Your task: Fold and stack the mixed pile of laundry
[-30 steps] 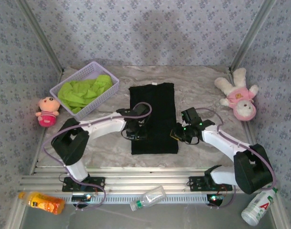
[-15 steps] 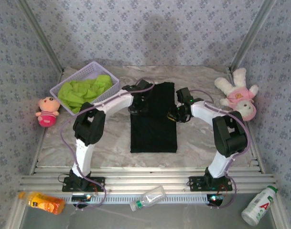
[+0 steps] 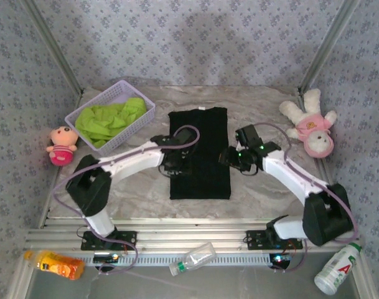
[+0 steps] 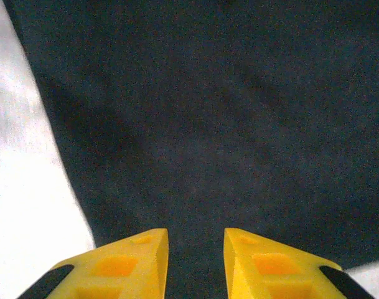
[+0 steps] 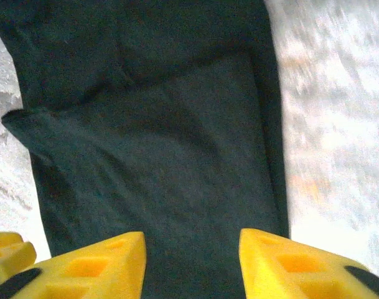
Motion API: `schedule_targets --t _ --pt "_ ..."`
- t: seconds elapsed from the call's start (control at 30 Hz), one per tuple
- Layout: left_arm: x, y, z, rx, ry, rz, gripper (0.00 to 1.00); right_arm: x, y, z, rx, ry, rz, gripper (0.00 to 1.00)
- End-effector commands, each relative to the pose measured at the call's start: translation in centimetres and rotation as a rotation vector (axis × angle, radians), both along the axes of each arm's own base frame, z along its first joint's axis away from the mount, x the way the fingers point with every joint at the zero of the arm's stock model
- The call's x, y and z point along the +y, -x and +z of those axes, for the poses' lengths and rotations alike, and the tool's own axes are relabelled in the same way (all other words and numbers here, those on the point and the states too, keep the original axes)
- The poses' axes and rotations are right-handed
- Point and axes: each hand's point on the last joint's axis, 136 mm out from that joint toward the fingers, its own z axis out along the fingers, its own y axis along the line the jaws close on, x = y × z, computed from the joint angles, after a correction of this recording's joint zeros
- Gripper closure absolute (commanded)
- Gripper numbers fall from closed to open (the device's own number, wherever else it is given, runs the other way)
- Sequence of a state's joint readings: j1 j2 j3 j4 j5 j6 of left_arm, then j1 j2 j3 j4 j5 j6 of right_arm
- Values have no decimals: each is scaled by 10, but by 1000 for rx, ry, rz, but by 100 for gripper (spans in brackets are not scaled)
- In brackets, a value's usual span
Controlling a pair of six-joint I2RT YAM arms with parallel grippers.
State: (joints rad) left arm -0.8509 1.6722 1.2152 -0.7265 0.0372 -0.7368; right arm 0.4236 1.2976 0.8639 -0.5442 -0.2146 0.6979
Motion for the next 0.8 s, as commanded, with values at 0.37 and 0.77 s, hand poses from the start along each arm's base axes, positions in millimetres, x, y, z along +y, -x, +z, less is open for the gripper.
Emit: schedule_targets --t 0.37,0.77 --pt "9 28 -50 93 10 156 67 1 79 -64 185 -1 -73 49" --pt "26 37 -74 126 -81 158 68 5 82 -93 231 66 -81 60"
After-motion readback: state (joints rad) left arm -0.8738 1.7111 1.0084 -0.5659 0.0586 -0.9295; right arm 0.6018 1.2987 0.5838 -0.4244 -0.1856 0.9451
